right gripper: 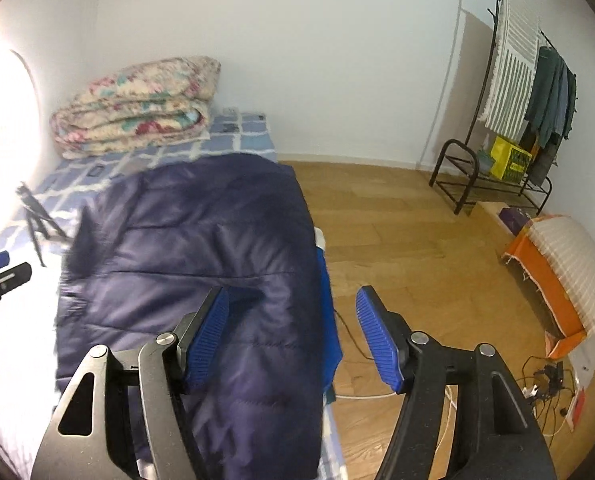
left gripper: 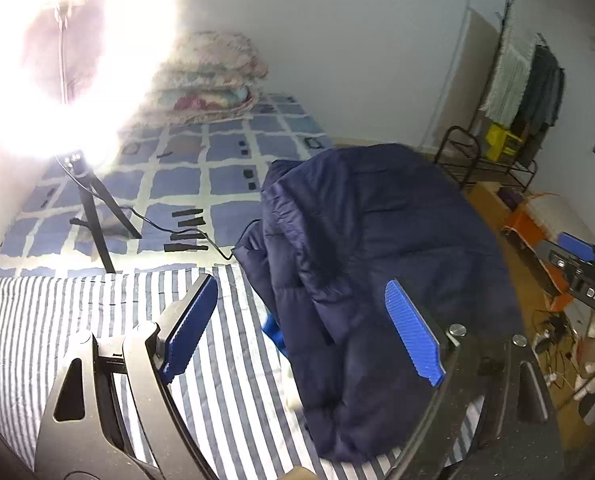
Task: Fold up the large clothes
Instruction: 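Lower the jacket bundle onto the bed and open both grippers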
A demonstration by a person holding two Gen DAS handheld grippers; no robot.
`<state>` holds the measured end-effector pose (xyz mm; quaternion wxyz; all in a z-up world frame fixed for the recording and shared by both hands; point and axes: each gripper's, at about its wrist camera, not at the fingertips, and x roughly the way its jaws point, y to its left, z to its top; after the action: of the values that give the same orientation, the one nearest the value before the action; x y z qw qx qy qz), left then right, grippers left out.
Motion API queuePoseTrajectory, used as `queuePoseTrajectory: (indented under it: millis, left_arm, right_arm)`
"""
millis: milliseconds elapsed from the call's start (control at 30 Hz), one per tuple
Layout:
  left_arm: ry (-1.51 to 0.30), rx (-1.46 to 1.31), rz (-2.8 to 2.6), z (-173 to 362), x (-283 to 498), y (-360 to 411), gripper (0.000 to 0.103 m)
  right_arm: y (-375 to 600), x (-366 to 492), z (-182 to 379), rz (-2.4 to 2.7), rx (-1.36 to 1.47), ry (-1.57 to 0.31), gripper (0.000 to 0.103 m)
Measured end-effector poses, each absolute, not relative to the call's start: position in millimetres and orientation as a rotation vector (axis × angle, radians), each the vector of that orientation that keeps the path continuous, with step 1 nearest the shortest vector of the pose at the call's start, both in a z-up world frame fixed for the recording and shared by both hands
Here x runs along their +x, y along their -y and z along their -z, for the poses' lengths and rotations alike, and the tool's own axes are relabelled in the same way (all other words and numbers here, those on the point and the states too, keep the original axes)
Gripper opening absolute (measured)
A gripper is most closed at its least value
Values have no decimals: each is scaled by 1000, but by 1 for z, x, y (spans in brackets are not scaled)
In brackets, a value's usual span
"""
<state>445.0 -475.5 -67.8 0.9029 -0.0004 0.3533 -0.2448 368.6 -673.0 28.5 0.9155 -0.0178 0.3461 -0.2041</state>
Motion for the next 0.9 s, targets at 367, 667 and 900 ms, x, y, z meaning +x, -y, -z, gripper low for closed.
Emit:
queuePoseTrajectory:
  millis: [367, 667, 900]
  left_arm:
    - [-591, 12, 573, -24, 320, 402, 89]
    - [-479, 15, 585, -74, 207, 328, 89]
    - [-417, 34, 589, -78, 129, 276, 89]
  right_arm:
    - [591, 280, -90, 347, -40, -631, 66]
    - [507, 196, -133, 270, -64, -545, 69]
    - [455, 134, -140, 271, -111, -498, 77]
